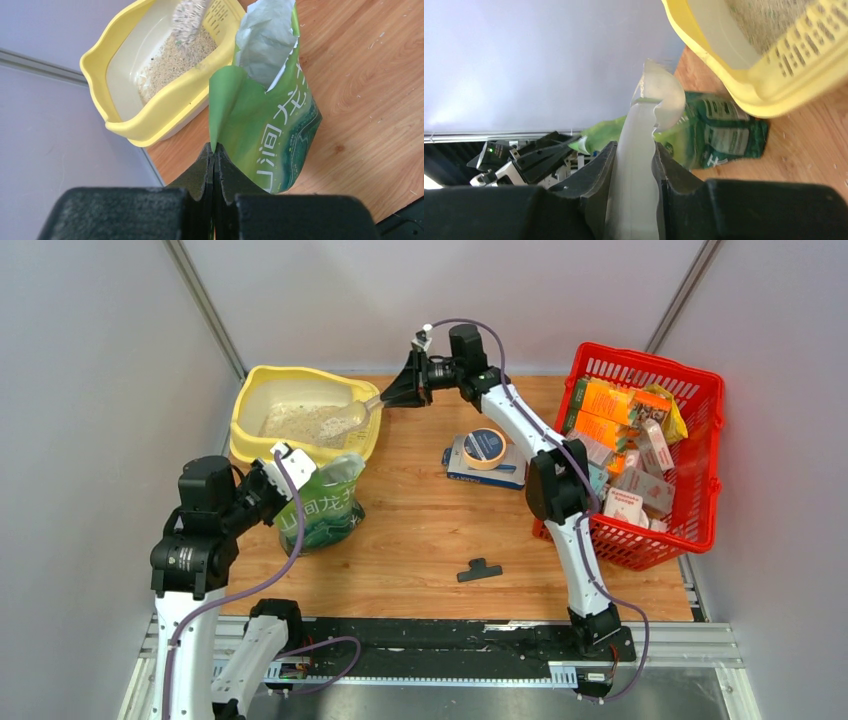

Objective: Fill the litter box with clean litter

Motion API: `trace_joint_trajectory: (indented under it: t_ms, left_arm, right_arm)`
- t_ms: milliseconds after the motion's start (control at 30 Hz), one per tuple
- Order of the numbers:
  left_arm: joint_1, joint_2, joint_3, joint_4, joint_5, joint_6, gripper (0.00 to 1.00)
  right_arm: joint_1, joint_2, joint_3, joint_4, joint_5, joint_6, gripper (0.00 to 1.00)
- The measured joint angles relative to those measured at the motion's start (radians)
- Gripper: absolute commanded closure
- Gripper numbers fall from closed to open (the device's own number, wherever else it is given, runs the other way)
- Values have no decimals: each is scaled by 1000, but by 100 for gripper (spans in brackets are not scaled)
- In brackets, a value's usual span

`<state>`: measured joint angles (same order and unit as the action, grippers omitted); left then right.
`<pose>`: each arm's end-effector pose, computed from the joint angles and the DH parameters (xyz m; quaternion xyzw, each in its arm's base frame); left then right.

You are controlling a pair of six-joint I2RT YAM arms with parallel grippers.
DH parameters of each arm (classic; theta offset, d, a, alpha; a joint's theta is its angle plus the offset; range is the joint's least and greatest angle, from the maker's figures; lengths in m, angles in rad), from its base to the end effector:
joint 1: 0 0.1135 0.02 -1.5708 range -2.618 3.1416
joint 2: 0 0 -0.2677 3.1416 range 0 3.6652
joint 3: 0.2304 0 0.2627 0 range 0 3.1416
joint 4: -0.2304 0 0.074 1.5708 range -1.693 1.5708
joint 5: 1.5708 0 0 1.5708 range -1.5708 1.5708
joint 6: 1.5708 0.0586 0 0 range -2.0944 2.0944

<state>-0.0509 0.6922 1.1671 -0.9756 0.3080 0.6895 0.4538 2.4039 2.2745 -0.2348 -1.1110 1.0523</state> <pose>0.1268 -0.0242 0.3923 0.3805 0.7642 0.0329 0.5198 0.4919 0.2984 0.2844 -0.0796 0.7568 0.6465 0.0547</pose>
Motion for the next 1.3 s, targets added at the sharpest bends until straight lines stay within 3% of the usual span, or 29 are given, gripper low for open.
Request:
trace_joint_trajectory:
  t_ms: [233, 333, 667, 1100, 1300]
  left_arm:
    - [0, 26, 41, -60, -3, 9, 100]
    - [0, 34, 55, -80, -8, 16, 100]
    - [0, 30, 66, -108, -23, 24, 100]
    - [0, -27, 62, -143, -19, 19, 100]
    - [0, -68, 34, -138, -3, 11, 100]
  right_arm:
    - [10, 28, 245, 161, 103, 5, 100]
    - [13, 30, 266, 237, 157, -20, 100]
    - [52, 33, 218, 185, 406, -274, 100]
    - [143, 13, -20, 101, 577, -811, 100]
    - [168, 13, -35, 85, 632, -972, 100]
